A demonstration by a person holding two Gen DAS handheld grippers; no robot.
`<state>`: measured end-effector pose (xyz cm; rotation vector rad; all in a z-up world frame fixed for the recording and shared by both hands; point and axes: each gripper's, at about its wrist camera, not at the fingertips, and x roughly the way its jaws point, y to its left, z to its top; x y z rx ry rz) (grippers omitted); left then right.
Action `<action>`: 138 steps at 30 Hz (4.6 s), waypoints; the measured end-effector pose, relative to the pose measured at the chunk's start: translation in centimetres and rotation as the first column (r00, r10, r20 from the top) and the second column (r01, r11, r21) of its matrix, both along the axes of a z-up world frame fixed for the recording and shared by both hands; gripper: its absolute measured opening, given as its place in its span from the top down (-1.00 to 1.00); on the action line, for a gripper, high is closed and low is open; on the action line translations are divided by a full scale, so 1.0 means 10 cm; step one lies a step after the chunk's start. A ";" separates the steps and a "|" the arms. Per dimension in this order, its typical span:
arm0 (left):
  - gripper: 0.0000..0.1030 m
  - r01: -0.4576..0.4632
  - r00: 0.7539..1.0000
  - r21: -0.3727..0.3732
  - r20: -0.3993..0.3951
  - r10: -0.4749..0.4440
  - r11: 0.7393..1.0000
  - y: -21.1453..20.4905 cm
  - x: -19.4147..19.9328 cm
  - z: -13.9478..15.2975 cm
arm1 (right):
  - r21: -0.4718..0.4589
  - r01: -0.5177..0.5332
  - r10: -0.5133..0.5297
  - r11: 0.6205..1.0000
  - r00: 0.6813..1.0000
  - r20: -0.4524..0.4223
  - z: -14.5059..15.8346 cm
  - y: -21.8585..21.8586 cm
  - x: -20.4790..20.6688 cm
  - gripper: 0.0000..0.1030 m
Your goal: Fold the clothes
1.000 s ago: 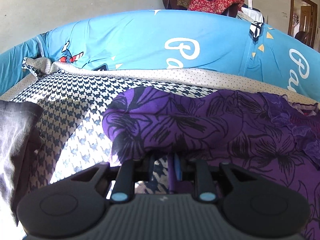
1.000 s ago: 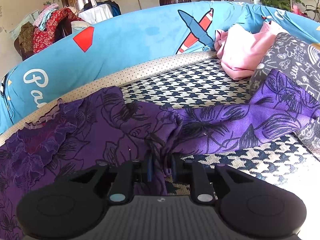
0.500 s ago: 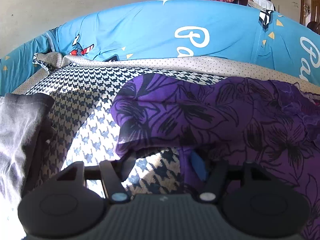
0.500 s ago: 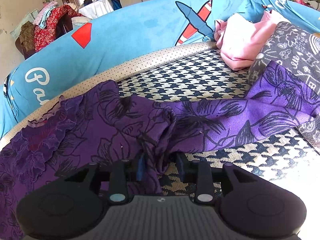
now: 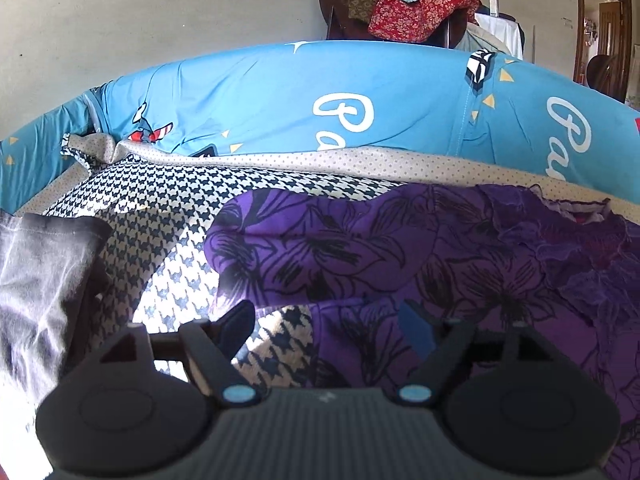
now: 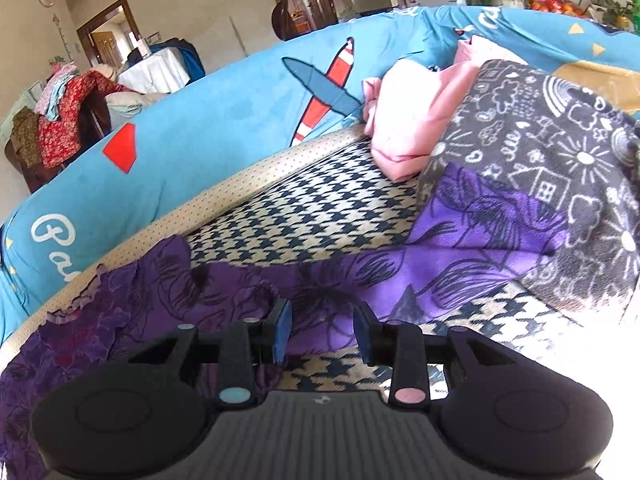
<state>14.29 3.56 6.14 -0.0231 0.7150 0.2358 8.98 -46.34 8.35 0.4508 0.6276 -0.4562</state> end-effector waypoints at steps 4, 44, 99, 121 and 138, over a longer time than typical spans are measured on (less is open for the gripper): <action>-0.52 0.028 1.000 0.000 -0.014 -0.028 1.000 -0.09 0.00 -0.02 | -0.037 0.096 -0.095 0.995 0.995 0.012 0.06 -0.26 -0.06 0.34; -0.52 0.097 0.991 -0.016 -0.087 -0.098 0.995 -0.25 0.02 -0.16 | -0.234 0.131 -0.111 0.963 0.989 0.098 0.27 -0.67 -0.21 0.82; -0.52 0.122 0.984 -0.009 -0.127 -0.122 0.992 -0.34 0.01 -0.27 | -0.142 -0.757 0.749 0.638 0.568 0.341 0.61 1.23 -0.13 0.69; -0.53 0.147 0.978 -0.011 -0.147 -0.147 0.989 -0.42 -0.01 -0.32 | -0.278 -0.577 0.601 0.768 0.800 -0.002 -0.02 0.51 0.27 0.18; -0.53 0.144 0.978 -0.024 -0.151 -0.146 0.989 -0.40 -0.02 -0.34 | -0.185 -0.905 0.846 0.383 0.424 -0.324 -0.13 0.95 -0.17 0.15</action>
